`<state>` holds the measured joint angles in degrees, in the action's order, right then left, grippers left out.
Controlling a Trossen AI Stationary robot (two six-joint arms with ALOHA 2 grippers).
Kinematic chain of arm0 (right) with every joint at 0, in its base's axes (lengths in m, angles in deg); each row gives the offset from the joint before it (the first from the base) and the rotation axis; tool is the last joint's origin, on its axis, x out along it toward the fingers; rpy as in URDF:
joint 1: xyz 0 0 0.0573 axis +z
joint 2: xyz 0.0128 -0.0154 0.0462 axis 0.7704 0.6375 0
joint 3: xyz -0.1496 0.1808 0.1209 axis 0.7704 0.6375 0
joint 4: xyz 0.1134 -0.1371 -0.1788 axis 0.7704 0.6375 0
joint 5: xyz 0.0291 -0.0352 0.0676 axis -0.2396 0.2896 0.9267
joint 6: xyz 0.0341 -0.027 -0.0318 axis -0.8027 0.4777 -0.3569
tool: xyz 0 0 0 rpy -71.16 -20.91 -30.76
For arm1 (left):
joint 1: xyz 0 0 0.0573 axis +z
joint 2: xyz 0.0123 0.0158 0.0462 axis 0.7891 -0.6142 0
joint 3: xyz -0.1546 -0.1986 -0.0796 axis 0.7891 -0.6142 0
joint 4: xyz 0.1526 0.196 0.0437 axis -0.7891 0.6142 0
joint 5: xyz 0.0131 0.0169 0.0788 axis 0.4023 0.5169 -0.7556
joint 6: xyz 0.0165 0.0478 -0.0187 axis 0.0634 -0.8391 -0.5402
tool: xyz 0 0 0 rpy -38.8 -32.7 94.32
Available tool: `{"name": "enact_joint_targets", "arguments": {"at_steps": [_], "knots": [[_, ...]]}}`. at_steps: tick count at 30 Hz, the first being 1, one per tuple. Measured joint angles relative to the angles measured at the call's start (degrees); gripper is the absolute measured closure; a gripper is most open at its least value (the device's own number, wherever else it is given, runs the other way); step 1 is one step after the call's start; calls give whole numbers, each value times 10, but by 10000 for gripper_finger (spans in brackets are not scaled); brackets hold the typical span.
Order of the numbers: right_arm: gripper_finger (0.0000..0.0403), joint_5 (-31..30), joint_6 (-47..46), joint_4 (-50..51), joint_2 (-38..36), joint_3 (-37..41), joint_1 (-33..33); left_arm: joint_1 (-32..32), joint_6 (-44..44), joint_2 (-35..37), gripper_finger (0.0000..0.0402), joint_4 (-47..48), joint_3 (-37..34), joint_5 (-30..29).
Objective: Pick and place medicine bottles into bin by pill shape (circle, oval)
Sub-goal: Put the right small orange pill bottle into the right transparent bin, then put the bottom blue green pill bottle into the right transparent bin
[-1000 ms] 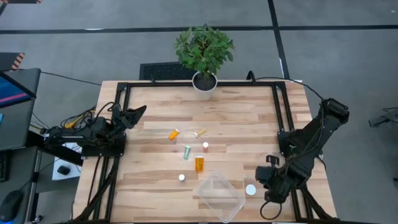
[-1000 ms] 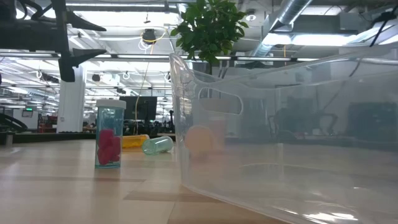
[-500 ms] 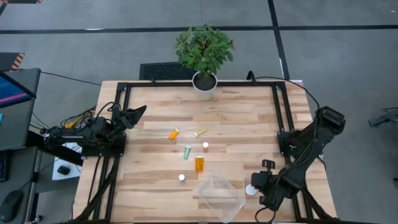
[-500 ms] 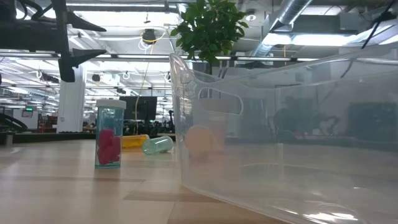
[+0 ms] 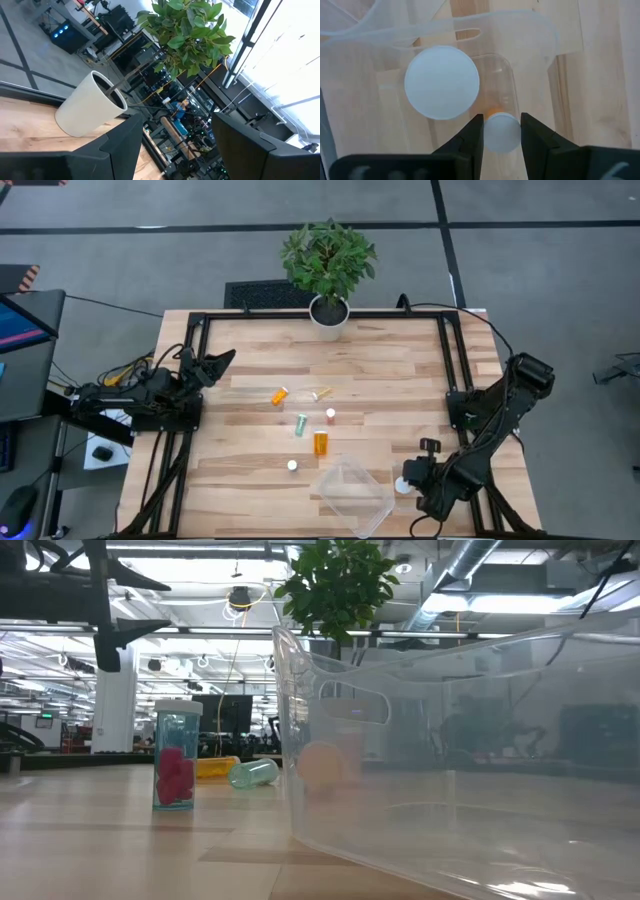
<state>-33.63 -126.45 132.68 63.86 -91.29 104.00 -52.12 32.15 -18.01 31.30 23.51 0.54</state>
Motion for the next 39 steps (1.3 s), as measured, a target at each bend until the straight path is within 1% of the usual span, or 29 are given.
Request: {"name": "enact_joint_targets", "arguments": {"at_steps": [4,7,12,16,19,23,28,34,39], "knots": [[279,0,0,0,0,0,-1,0,0,0,171,0,0,0],[252,1,0,0,0,0,-1,0,0,0,171,0,0,0],[198,5,-1,1,-2,0,-1,0,0,0,171,0,0,0],[172,6,-8,2,-8,0,-8,0,0,0,171,0,0,0],[169,5,-2,1,-24,-3,-10,0,0,0,171,0,0,0],[176,5,30,8,-45,-17,-22,0,0,0,171,0,0,0],[180,4,84,49,-79,-42,-50,0,0,0,171,0,0,3],[180,-11,172,64,-126,-49,-123,0,0,0,171,0,0,5],[181,-18,300,57,-142,-49,-210,0,-1,0,171,0,0,5]]}}
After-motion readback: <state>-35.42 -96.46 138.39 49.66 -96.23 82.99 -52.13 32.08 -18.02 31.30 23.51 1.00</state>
